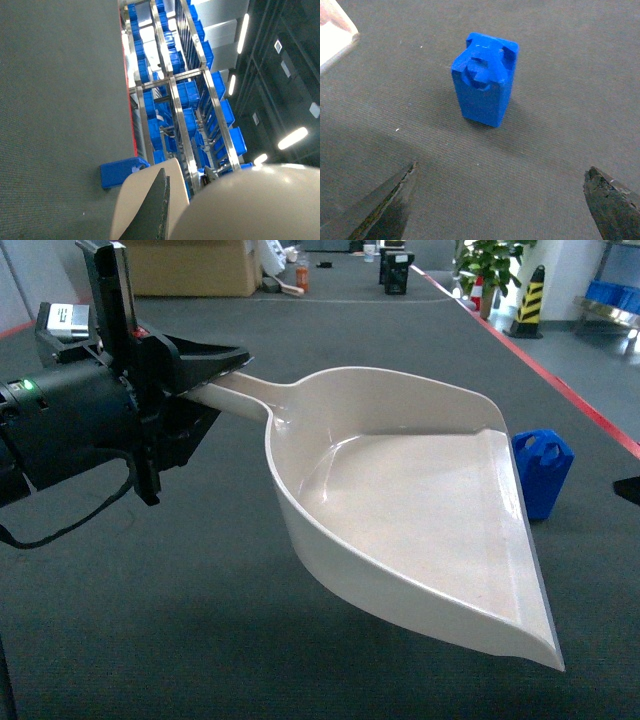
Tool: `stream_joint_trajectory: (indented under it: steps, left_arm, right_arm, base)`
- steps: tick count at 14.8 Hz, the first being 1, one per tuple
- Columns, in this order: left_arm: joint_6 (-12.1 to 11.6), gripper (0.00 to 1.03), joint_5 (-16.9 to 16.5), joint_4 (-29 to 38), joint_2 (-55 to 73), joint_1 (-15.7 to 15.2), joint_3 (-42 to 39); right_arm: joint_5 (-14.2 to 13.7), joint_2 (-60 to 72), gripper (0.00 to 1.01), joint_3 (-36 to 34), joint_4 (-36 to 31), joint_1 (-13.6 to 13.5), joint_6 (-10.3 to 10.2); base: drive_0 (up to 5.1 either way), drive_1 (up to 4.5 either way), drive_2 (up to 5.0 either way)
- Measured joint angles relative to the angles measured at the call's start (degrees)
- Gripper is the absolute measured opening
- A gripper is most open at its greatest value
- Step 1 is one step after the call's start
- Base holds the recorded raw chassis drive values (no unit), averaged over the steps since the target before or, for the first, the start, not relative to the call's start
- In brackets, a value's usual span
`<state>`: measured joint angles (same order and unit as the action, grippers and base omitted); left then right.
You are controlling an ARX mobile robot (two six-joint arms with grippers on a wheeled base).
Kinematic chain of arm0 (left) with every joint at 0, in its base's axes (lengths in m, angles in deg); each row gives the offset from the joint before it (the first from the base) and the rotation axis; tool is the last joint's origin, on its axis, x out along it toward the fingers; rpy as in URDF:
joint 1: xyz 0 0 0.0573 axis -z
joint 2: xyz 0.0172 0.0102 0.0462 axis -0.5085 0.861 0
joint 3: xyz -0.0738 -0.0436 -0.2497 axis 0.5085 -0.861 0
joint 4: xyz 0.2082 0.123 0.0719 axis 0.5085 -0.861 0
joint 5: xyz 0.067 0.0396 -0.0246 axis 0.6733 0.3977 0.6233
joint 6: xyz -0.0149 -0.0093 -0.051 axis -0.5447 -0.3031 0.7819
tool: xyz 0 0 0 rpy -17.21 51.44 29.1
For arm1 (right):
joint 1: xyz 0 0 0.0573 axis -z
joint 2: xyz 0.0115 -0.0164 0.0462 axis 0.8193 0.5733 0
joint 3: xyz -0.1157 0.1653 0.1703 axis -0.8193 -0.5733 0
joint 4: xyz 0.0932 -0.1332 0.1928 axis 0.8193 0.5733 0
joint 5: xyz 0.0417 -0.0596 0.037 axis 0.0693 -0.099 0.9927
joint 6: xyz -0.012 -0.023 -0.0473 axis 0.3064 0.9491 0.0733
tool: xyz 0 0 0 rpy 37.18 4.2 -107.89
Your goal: Place part in tray to right shelf
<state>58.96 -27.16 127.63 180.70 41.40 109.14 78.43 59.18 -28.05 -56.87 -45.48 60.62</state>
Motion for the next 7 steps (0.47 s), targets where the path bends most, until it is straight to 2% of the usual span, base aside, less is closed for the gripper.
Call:
stream_joint_trajectory:
  steps: [2, 3, 4, 6, 7]
  left_arm:
    - [0.0, 0.15, 0.0, 0.0, 0.0, 0.0, 0.0]
    - [0.0, 0.15, 0.0, 0.0, 0.0, 0.0, 0.0]
    - [0.0, 0.15, 0.0, 0.0, 0.0, 0.0, 0.0]
    - [0.0, 0.15, 0.0, 0.0, 0.0, 0.0, 0.0]
    - [0.0, 0.15, 0.0, 0.0, 0.0, 0.0, 0.0]
  right_arm:
    - [1.0, 6.3, 0.98, 5.6, 2.7, -2.5, 3.0]
    - [1.4, 8.6, 0.98, 7.7, 3.6, -3.3, 3.7]
    - [0.5, 12.1, 0.98, 11.1, 4.5, -4.6, 4.8]
    - [-2.2, 15.8, 0.98, 15.7, 4.4, -5.5, 4.8]
    - [-2.3, 17.2, 0.98, 17.6, 4.6, -5.6, 4.6]
  base:
    - [0.0, 0.00, 0.0]
    - [0.0, 0.00, 0.0]
    - [0.0, 0.00, 0.0]
    - [0.0, 0.00, 0.0]
    - [0.0, 0.00, 0.0]
